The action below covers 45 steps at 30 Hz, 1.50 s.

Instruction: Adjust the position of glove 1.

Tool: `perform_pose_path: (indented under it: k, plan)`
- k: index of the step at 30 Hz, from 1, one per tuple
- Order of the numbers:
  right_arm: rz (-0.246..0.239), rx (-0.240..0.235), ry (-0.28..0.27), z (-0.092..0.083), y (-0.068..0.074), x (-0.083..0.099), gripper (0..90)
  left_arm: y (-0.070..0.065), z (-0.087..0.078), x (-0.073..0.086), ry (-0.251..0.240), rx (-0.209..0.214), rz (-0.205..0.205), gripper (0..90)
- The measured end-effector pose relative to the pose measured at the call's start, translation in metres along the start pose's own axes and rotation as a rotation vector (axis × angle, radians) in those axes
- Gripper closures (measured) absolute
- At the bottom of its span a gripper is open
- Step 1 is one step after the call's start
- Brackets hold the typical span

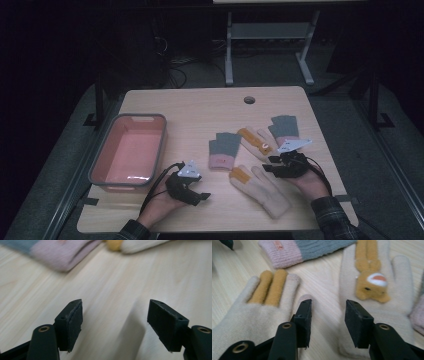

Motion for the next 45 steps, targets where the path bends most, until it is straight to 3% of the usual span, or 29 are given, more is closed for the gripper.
perform_pose_path:
  k: [4, 9, 19, 26, 28, 29, 36, 45]
  plan:
    - [0.013, 0.011, 0.001, -0.003, -0.007, -0.001, 54.3, 0.005, -0.002, 0.007, -0.031, -0.028, -0.005, 20.7]
    - [0.02, 0.032, -0.005, -0.007, -0.018, -0.004, 53.6, 0.005, 0.0, 0.013, -0.074, -0.05, 0.043, 13.4]
    - [0.067, 0.057, -0.034, 0.003, -0.043, -0.025, 48.3, 0.005, 0.001, 0.013, -0.073, -0.05, 0.042, 12.7]
    - [0.069, 0.054, -0.023, 0.018, -0.047, -0.036, 45.0, 0.004, 0.001, 0.012, -0.076, -0.049, 0.035, 12.8]
    - [0.09, 0.044, -0.025, 0.023, -0.047, -0.037, 45.0, 0.004, 0.001, 0.012, -0.078, -0.049, 0.035, 12.7]
    - [0.073, 0.055, -0.018, 0.029, -0.048, -0.037, 45.0, 0.004, 0.001, 0.012, -0.078, -0.049, 0.035, 12.7]
    - [0.082, 0.059, 0.015, 0.044, -0.049, -0.03, 45.2, 0.004, 0.001, 0.012, -0.078, -0.049, 0.033, 12.8]
    - [0.065, 0.067, 0.032, 0.05, -0.049, -0.025, 59.4, 0.004, 0.002, 0.012, -0.078, -0.046, 0.027, 12.8]
Point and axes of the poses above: each handheld gripper's, and its own axes: z roughly forward along the jaws, x roughly out of its underside, y roughly to its left, the point moved 4 cm from there along z, roughly forward along the jaws
